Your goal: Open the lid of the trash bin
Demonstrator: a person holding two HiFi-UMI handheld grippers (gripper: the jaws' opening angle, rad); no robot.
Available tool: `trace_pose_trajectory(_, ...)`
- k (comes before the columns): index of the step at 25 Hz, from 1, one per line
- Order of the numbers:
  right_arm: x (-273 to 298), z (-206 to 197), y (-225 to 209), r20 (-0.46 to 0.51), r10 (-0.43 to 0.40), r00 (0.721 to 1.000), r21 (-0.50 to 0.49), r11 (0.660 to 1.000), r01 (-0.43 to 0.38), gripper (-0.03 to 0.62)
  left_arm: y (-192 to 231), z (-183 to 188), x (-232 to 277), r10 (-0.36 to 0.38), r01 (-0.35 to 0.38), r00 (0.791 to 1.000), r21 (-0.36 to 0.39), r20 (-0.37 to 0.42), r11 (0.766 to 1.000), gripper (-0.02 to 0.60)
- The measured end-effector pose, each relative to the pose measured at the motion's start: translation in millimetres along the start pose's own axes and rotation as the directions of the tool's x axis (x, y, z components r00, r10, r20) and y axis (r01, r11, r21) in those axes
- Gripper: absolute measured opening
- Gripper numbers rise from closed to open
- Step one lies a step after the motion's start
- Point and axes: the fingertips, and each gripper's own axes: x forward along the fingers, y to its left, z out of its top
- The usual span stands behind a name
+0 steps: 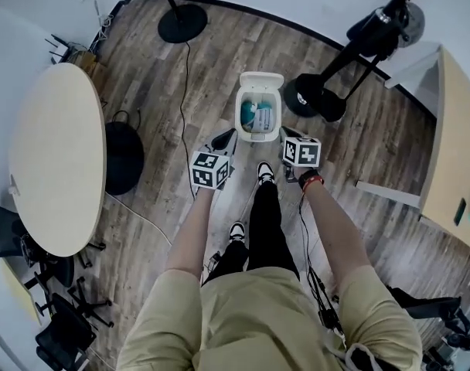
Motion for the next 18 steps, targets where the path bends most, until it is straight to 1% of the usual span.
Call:
trace_pose_trajectory(6,-72.0,31.7,35.0,0.110,0.001,0.994,-0.010,1.000,0.001,0.015,-25.5,46.7,-53.4,0.029,-0.029,0.998,0.002,0.061,1.000,0.023)
trace_pose_trajectory(9,-105.1,45.6,52.2,0.163,0.003,0.987,-0.035,0.999,0.003,0.015,-36.1,62.7,-75.4,0.030,-0.032,0.996,0.024,0.080,0.999,0.023)
trace_pose_trajectory(12,-138.8,52.0,67.0,0.215,0.001,0.977,-0.044,0.999,0.009,0.015,-49.2,75.7,-99.8,0.036,-0.040,0.994,0.046,0.100,0.998,0.023)
trace_pose_trajectory(18,-201.3,57.9,95.3,0.325,-0.007,0.946,-0.034,0.999,0.019,0.015,-64.9,98.4,-152.6,0.062,-0.070,0.986,0.045,0.156,0.997,0.023)
